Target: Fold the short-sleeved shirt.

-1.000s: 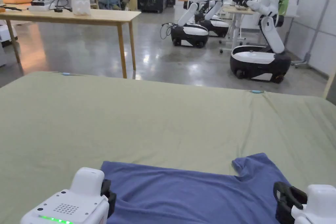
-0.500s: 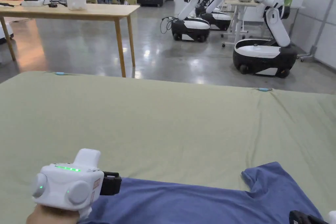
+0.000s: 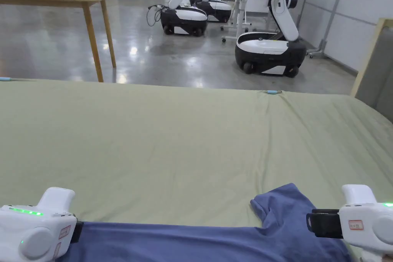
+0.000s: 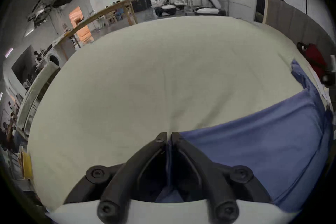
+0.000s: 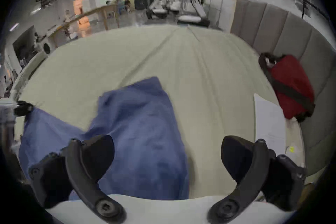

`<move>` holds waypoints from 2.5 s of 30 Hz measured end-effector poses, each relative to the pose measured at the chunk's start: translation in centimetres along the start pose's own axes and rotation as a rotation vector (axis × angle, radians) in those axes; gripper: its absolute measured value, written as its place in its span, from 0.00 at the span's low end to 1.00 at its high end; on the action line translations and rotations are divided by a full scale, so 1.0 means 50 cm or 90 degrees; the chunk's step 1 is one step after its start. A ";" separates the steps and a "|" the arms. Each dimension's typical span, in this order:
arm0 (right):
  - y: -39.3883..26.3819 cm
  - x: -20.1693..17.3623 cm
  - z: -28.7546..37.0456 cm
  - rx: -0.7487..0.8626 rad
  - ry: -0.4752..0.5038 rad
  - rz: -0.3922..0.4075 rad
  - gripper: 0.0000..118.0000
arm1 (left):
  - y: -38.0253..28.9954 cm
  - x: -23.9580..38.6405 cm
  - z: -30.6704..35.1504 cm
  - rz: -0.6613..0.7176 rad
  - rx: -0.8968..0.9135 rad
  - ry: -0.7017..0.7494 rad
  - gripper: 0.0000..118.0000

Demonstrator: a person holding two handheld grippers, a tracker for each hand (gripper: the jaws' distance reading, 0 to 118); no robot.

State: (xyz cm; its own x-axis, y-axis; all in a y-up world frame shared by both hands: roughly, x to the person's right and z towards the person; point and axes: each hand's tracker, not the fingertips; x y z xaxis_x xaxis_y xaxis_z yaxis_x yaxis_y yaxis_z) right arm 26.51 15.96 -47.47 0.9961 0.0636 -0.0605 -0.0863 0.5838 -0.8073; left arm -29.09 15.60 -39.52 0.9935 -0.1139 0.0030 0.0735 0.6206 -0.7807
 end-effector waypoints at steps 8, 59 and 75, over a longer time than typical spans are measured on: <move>-0.018 -0.048 -0.014 -0.062 -0.031 -0.003 0.32 | 0.003 0.000 0.043 -0.009 0.015 0.000 0.01; -0.421 -0.284 0.550 0.449 0.075 0.031 0.01 | -0.333 0.173 0.522 0.012 0.345 0.022 0.00; -0.470 -0.330 0.559 0.424 0.093 0.031 0.01 | -0.493 -0.193 0.420 0.447 0.115 -0.301 1.00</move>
State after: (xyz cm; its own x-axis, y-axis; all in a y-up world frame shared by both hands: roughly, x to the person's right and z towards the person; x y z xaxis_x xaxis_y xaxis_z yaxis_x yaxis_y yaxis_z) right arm 11.67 23.80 -11.11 0.9788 0.0203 -0.2038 -0.0762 0.9597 -0.2705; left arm -38.64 17.69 -7.19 0.7427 0.6522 -0.1519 -0.5984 0.5444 -0.5878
